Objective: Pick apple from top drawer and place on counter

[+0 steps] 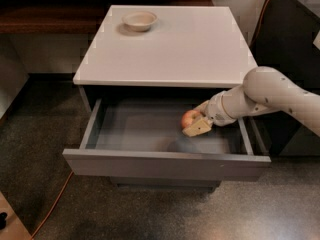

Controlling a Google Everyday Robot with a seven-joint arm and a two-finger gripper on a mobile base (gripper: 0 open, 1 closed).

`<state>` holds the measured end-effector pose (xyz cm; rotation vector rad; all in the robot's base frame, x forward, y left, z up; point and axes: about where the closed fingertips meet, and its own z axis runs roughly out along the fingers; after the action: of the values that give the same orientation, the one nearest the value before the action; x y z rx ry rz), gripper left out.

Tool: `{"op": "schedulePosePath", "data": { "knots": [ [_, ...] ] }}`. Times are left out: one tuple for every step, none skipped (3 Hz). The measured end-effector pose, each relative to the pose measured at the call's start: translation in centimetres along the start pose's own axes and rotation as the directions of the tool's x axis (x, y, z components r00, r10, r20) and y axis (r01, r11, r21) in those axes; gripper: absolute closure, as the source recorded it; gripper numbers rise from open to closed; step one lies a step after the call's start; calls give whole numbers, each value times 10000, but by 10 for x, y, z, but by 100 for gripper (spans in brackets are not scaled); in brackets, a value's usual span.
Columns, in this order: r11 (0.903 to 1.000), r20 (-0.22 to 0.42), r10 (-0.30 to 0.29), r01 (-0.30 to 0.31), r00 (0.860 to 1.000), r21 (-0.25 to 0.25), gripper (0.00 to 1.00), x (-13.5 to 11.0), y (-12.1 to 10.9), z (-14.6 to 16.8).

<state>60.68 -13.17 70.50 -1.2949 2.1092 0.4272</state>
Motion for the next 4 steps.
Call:
{"op": "schedulePosePath", "data": {
  "knots": [
    [9985,596,-501,513,9970,-172,100,-20,18,-30],
    [9938,1081,-1088,1104,9882,-93,100,-41,29,-70],
    [9895,1277,-1443,1446,9813,67,100,-53,31,-92],
    [9842,1212,-1772,1766,9767,160,100,-63,19,-109]
  ]
}}
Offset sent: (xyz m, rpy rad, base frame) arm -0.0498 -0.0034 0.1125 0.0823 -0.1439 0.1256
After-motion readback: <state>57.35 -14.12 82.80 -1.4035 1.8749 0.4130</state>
